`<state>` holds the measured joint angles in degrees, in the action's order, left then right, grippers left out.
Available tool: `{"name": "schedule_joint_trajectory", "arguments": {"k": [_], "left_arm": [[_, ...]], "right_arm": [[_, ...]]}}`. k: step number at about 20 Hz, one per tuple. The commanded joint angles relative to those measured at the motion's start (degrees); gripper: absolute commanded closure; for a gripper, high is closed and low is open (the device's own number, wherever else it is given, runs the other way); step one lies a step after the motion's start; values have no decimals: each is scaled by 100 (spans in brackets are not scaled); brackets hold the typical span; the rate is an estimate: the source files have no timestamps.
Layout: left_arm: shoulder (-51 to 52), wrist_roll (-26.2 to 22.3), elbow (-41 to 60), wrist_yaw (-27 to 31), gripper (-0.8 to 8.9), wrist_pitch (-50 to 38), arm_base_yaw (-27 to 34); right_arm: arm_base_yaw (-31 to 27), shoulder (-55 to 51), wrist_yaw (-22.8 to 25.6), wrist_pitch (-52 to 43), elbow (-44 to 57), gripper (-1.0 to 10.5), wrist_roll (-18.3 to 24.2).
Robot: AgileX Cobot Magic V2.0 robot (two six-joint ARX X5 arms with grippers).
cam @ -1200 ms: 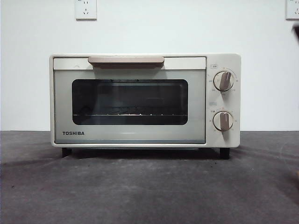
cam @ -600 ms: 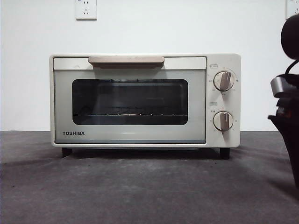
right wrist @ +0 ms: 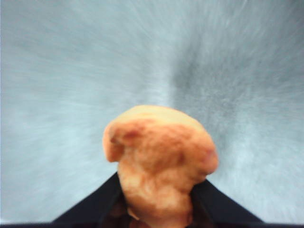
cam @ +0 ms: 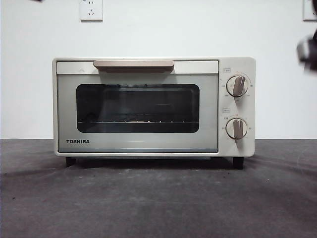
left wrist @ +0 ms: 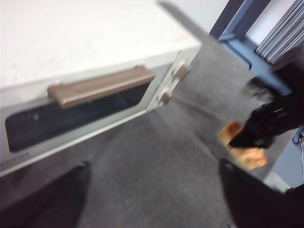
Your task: The left arm flap open the oven, the right arm pick bread and place it into oven, the left arm flap close the oven
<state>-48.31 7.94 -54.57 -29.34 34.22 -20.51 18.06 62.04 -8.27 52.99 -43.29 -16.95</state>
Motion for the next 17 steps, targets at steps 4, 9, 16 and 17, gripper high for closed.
{"name": "schedule_joint_trajectory", "arguments": {"k": [4, 9, 16, 17], "left_arm": [[-1298, -251, -901, 57, 777, 87, -92], [-2605, -1165, -1812, 647, 804, 33, -313], [-3504, -1620, -2120, 901, 804, -413, -522], [-3567, -1644, -2120, 955, 804, -428, -546]], "right_arm": [[35, -1443, -223, 444, -435, 831, -31], [35, -2570, -393, 354, -446, 831, -42], [35, -3195, -391, 258, -446, 831, -46], [35, -3198, -391, 262, -446, 831, -50]]}}
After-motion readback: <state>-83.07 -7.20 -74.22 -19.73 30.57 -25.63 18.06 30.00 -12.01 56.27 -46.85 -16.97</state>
